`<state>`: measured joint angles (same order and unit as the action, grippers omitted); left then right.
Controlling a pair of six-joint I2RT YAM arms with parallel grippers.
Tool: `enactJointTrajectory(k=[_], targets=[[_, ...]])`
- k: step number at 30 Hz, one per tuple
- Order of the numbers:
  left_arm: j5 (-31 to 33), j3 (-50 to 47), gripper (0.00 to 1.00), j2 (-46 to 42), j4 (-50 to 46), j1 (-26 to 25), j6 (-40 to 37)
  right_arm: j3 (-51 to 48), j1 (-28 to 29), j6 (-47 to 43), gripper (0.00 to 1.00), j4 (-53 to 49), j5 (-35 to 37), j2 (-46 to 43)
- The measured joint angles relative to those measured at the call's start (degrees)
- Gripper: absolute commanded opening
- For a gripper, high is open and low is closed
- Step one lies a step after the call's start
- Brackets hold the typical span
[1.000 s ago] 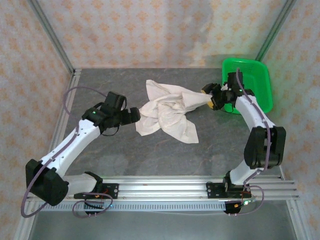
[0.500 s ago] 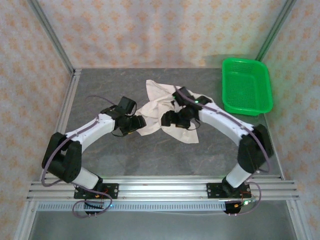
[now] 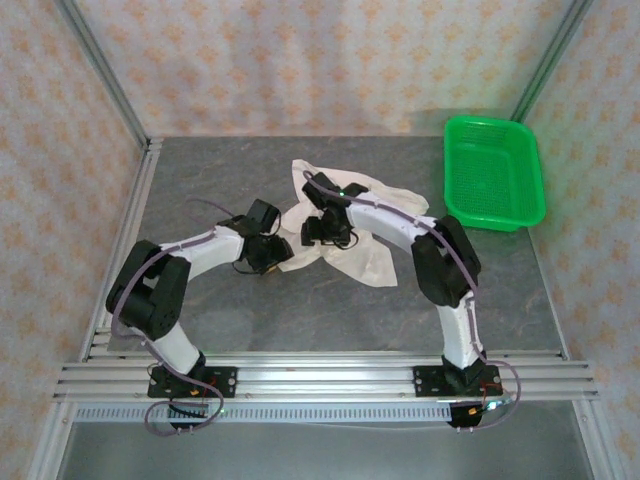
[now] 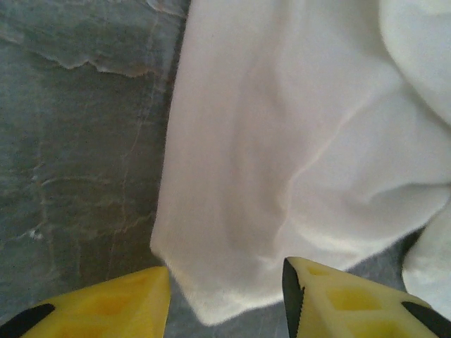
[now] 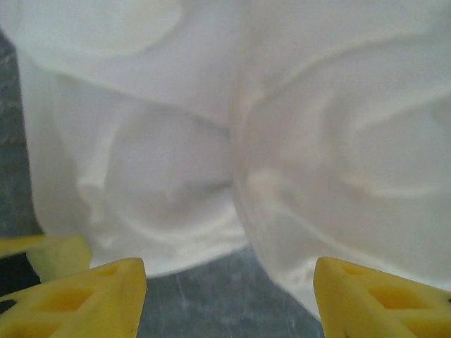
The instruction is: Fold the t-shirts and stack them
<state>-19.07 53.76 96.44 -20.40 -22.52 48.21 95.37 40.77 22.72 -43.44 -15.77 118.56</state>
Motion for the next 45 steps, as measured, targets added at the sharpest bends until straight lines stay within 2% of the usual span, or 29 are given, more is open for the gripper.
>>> enactJointTrajectory(k=[3,5,7,9,11,12,16,20,26,33,39,45], targets=[[0.3,0.1,0.31,1.5,0.5,0.1,0.3,5.0,0.0,0.9,0.55,-1.0,2.5,4.6],[0.7,0.2,0.2,1.6,0.0,0.2,0.7,7.8,-0.1,1.6,0.48,-1.8,4.6,7.4],[1.3,0.3,0.11,1.7,-0.9,0.3,0.5,9.3,-0.3,2.5,0.37,-2.3,6.2,9.1],[1.4,0.9,0.0,2.0,-1.7,0.4,0.2,10.3,-0.9,3.3,0.21,-3.0,7.6,10.2],[1.5,2.1,0.0,2.8,-0.6,0.4,-0.5,10.6,-1.8,4.1,0.07,-3.3,8.6,10.8],[1.5,2.4,0.0,2.9,-0.4,0.4,-0.7,10.6,-2.3,4.4,0.05,-3.4,8.9,10.8],[2.2,2.5,0.0,2.0,-0.6,1.9,-2.1,10.1,-4.5,5.4,0.05,-2.8,9.8,9.8],[3.5,3.6,0.0,-1.8,-2.8,5.6,-4.5,8.4,-6.3,5.6,0.07,-2.1,9.0,3.1],[4.9,8.3,0.0,-8.5,-5.9,12.0,-8.9,9.7,-9.2,4.8,0.08,-1.1,2.6,-10.7],[8.0,15.9,0.0,-13.3,-12.3,18.0,-16.9,11.3,-10.9,2.5,0.06,-3.9,-3.8,-18.6],[10.6,19.1,0.0,-18.3,-16.0,23.9,-23.3,-0.4,-16.8,3.2,0.06,-3.9,-8.0,-30.4],[10.6,14.1,0.0,-21.9,-17.1,27.6,-25.5,-19.5,-26.9,5.2,0.07,-3.9,-8.3,-43.5]])
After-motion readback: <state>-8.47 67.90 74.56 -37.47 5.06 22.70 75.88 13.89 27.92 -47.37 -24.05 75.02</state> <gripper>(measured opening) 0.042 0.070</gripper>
